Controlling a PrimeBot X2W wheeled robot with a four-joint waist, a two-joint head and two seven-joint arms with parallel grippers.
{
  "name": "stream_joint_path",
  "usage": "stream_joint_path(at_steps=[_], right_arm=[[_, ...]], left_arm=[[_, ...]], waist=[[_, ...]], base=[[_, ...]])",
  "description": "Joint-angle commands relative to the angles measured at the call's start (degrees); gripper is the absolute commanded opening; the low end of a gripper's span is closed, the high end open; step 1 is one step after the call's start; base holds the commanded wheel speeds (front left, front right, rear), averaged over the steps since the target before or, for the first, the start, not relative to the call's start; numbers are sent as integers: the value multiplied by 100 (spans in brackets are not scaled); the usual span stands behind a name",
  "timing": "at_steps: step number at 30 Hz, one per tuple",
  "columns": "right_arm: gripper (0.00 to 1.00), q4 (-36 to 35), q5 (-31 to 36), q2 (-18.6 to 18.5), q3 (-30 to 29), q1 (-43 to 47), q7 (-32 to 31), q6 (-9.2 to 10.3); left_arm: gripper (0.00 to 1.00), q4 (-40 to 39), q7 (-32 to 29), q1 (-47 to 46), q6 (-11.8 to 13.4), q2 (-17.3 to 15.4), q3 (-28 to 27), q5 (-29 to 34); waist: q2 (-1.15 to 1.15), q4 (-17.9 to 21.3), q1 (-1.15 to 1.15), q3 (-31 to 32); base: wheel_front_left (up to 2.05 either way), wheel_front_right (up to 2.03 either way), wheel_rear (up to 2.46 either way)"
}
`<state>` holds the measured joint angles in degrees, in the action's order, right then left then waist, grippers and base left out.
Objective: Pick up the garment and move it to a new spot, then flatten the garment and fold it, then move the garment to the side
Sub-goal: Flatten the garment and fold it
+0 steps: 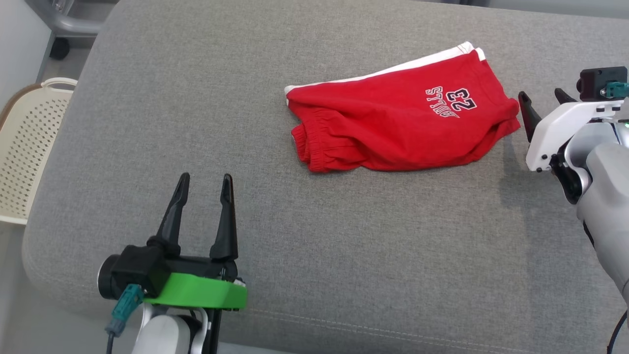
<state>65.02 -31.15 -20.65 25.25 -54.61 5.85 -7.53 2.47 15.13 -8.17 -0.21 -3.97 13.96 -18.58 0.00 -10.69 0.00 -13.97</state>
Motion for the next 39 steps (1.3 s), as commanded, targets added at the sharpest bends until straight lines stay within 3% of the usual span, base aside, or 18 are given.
stream_joint_path(at_steps=[1, 14, 15, 16, 17, 19, 21, 39], right_arm=[[100, 114, 34, 17, -59, 61, 57, 9], [100, 710, 115, 278, -413, -32, 212, 9], [95, 736, 134, 272, -418, -21, 204, 9], [78, 759, 124, 283, -432, 4, 172, 9], [53, 778, 126, 295, -437, 32, 144, 9], [39, 806, 131, 295, -460, 74, 137, 10], [2, 834, 141, 299, -476, 127, 133, 10], [0, 772, -179, 558, -819, 833, 718, 10]], left_arm=[[100, -24, 7, 133, -58, 44, -1, 80], [100, -165, 7, 318, -171, 106, 36, 333], [100, -164, 7, 315, -165, 107, 54, 306], [100, -169, 7, 307, -151, 107, 66, 282], [100, -169, 7, 302, -135, 107, 86, 270], [100, -151, 7, 295, -114, 107, 123, 226], [100, -125, 7, 289, -105, 107, 148, 219], [100, 212, 7, 510, -131, 105, 96, 371]], waist=[[0, -69, 0, -56], [0, -269, 0, -334], [0, -273, 0, -347], [0, -275, 0, -357], [0, -278, 0, -365], [0, -282, 0, -368], [0, -279, 0, -363], [0, 3, 0, 234]], base=[[0, 0, 0], [0, 0, 0], [0, 0, 0], [0, 0, 0], [0, 0, 0], [0, 0, 0], [0, 0, 0], [0, 0, 0]])
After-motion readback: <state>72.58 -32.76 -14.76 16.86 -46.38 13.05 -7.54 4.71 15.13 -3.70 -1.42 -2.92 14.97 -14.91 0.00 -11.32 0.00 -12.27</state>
